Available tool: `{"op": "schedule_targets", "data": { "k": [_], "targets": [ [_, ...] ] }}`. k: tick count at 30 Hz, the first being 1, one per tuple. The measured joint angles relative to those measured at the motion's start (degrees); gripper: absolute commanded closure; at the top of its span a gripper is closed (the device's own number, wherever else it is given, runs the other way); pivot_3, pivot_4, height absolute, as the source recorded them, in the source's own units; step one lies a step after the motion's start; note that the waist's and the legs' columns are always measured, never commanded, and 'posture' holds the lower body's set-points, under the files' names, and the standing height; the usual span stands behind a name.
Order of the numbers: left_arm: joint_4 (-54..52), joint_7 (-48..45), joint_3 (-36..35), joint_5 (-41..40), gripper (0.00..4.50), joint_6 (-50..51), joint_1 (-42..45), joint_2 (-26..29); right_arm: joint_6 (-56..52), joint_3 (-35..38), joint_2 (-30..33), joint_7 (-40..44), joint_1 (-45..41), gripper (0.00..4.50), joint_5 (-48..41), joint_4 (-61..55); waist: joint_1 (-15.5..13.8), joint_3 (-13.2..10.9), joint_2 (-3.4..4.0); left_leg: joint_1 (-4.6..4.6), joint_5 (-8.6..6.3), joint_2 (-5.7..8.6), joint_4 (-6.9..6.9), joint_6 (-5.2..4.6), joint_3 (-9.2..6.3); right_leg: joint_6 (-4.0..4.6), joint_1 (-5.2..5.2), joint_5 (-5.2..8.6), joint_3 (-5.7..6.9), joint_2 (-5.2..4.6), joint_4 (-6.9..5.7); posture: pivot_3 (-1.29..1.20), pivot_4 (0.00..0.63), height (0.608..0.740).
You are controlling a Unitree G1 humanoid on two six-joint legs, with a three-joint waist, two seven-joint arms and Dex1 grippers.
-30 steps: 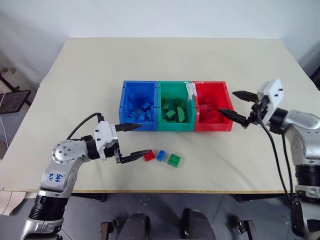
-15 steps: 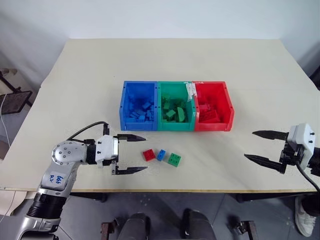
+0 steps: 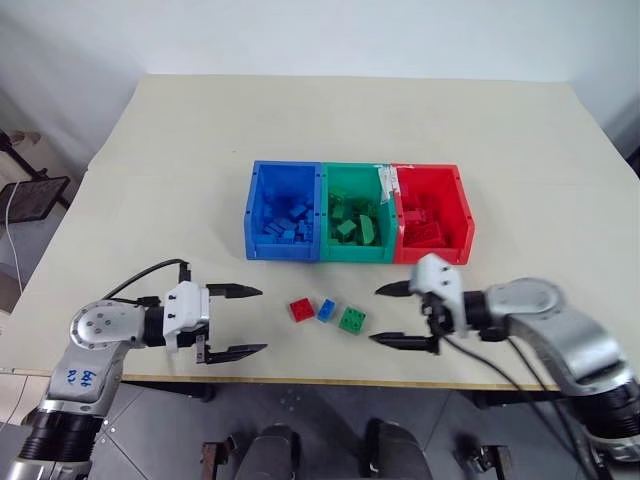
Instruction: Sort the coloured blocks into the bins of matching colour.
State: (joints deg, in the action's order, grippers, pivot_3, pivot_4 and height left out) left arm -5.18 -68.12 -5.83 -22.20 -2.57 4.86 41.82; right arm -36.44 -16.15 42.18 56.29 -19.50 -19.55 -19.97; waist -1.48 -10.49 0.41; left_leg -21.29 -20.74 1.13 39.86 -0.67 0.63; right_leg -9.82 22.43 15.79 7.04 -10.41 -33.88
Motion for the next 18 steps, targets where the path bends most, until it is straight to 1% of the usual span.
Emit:
{"op": "schedule_targets", "data": {
  "k": [3,4,5,7,11,12,13,18],
  "targets": [
    [-1.3,0.2,-1.0,-0.2,0.00,0.1,-1.7,0.7,1.0,-1.9,-1.1,-1.6,-0.6,0.02,2.9,0.0,0.2,0.0,-0.04,0.07,-0.01,-0.05,0.00,0.01,0.02,0.00,-0.02,0.00,0.00,0.05,-0.02,0.00,0.150,0.740],
    [-1.5,0.5,-1.2,-0.3,0.00,0.1,-2.1,0.8,1.2,-2.3,-2.2,-2.6,-0.8,0.42,3.9,0.2,0.3,0.0,-0.05,0.09,-0.02,-0.09,0.00,0.03,0.04,0.00,-0.03,0.00,0.00,0.08,-0.04,0.00,0.150,0.740],
    [-1.9,0.8,-1.3,-0.3,0.00,0.3,-2.5,0.8,1.4,-2.8,-3.7,-3.6,-1.2,0.66,4.8,0.5,0.3,0.0,-0.05,0.11,-0.02,-0.11,0.01,0.03,0.04,0.00,-0.03,0.00,-0.01,0.09,-0.07,0.00,0.150,0.740],
    [-3.1,1.4,-1.2,-0.3,0.00,0.8,-2.8,0.6,2.1,-3.5,-5.3,-5.0,-1.6,1.33,6.2,1.3,0.5,0.0,-0.04,0.12,-0.02,-0.11,0.01,0.03,0.05,0.01,-0.02,0.00,-0.03,0.10,-0.09,0.00,0.150,0.740],
    [-3.7,2.4,-1.1,-0.5,0.00,1.5,-2.8,0.3,4.0,-3.6,-5.8,-5.6,-1.7,2.73,7.8,2.3,1.0,0.0,-0.04,0.13,-0.03,-0.11,-0.02,0.05,0.06,0.00,-0.01,0.00,-0.02,0.10,-0.09,0.00,0.150,0.740],
    [-3.6,2.5,-1.1,-0.6,0.00,1.6,-2.8,0.3,4.3,-3.6,-6.1,-5.8,-1.6,2.99,8.1,2.4,1.1,0.0,-0.04,0.13,-0.03,-0.11,-0.02,0.05,0.05,0.00,-0.01,0.00,-0.02,0.10,-0.09,0.00,0.150,0.740],
    [-3.6,2.6,-1.1,-0.7,0.00,1.7,-2.8,0.3,4.7,-3.6,-6.2,-5.9,-1.5,3.05,8.2,2.5,1.1,0.0,-0.04,0.12,-0.03,-0.10,-0.01,0.05,0.05,0.00,-0.02,0.00,-0.02,0.10,-0.09,0.00,0.150,0.740],
    [-3.6,3.5,-1.2,-0.9,0.00,2.1,-2.3,0.1,5.9,-2.6,-6.7,-5.3,-1.5,3.04,7.3,3.7,1.4,0.0,-0.04,0.12,-0.03,-0.10,-0.02,0.05,0.04,0.00,-0.02,0.00,-0.02,0.10,-0.09,0.00,0.150,0.740]
  ]
}}
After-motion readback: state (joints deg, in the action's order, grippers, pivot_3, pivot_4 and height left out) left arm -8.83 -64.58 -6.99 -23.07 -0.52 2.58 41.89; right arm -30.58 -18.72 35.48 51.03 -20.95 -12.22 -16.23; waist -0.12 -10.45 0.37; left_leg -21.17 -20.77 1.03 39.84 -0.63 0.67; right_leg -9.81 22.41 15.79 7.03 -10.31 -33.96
